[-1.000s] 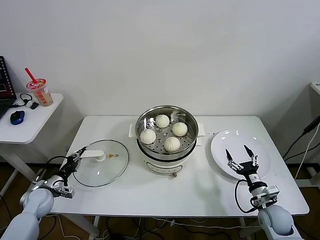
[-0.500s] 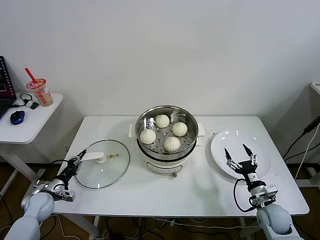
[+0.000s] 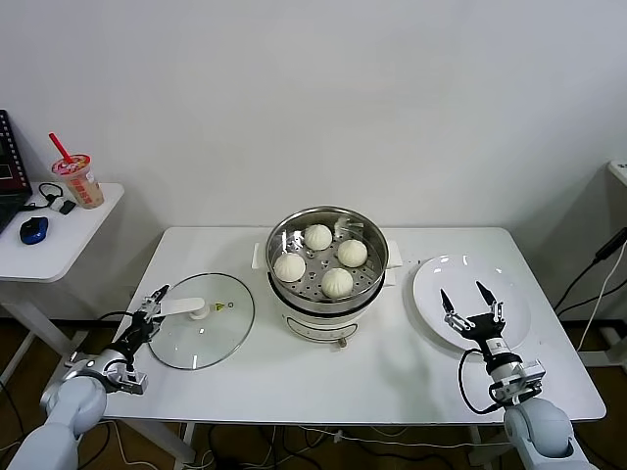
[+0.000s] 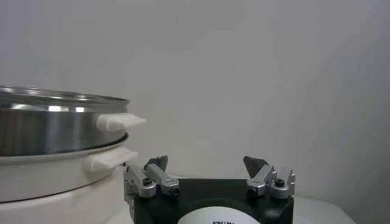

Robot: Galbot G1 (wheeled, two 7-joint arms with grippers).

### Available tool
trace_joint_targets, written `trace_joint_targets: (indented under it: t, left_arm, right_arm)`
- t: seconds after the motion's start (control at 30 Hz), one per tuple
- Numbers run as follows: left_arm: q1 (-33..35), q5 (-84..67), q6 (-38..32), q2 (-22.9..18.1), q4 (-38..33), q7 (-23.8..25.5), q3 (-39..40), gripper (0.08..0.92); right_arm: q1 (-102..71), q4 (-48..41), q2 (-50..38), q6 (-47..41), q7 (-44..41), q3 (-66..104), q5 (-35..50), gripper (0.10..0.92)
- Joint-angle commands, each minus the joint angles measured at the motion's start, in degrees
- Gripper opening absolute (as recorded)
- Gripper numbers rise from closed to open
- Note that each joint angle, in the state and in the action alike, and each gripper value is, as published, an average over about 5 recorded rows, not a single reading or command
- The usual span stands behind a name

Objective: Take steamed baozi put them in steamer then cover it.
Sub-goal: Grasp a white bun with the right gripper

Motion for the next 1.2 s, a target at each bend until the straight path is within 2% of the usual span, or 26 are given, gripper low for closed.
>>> trace_joint_targets:
  t: [0.03,0.17,0.43,0.87,1.07,1.2]
  left_arm:
    - [2.96,-0.96,-0.12,0.17,-3.15,0.92,-0.74,0.726]
    - [6.82,-2.29,-0.17,0.28,-6.83,1.92,-2.37,0.809]
    - [16.75,-5.23,-1.6,-0.97,-14.65,3.27,-9.04,0.823]
    - [35.37,-21.45,-8.45,-11.18,-24.15,-1.88,-21.74,0.823]
    - [38.26,-42.17,-9.99,-18.24,-29.33,-2.39,-22.69,0.823]
    - [37.67,-56.85,-8.26,-24.03,-34.94,-0.4,-21.11,0.823]
  right_arm:
    - [0.01,0.01,0.02,0.06,-0.02,0.02,0.01,0.823]
    - [0.44,-0.2,-0.28,0.04,-0.09,-0.26,0.19,0.823]
    - [1.13,-0.6,-2.02,0.13,-0.35,-0.83,1.16,0.823]
    - [1.97,1.06,-6.4,0.27,-4.51,-0.61,3.53,0.823]
    - [3.74,3.84,-9.48,-2.63,-8.27,-0.72,7.18,0.823]
    - [5.36,5.64,-11.03,-4.11,-9.0,-1.04,9.07,0.823]
